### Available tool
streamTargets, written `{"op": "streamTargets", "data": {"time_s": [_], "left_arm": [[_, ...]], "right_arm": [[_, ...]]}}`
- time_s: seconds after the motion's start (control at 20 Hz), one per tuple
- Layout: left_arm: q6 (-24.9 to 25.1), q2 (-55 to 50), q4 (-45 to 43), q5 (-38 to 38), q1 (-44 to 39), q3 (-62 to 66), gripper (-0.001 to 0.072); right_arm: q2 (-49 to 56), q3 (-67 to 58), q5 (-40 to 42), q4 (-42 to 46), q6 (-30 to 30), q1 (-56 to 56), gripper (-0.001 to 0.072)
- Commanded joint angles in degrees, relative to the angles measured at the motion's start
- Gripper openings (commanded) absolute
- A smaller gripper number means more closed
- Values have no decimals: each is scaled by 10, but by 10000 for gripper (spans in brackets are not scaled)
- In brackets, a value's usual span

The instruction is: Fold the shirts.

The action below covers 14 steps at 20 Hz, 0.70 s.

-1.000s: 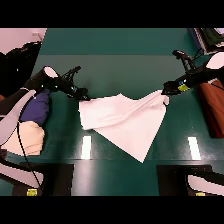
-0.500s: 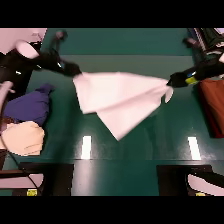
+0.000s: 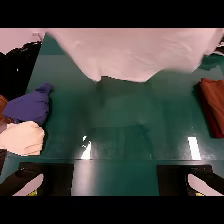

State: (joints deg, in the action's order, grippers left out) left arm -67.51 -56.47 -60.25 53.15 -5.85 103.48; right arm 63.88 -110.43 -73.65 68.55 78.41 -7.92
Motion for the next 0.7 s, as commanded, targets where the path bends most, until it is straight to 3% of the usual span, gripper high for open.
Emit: {"op": "streamTargets", "data": {"time_s": [0.0,0.15,0.4,0.65], "left_arm": [[0,77,-5,-78,0,15,21],[0,114,-3,-76,0,63,21],[-18,107,-12,38,0,99,21],[-51,11,-19,146,0,-19,21]], "right_arm": [[-25,-81,7,7,0,2,16],[-65,-79,42,7,0,2,16],[-113,7,65,33,20,2,15],[31,12,-57,35,38,-7,15]]}}
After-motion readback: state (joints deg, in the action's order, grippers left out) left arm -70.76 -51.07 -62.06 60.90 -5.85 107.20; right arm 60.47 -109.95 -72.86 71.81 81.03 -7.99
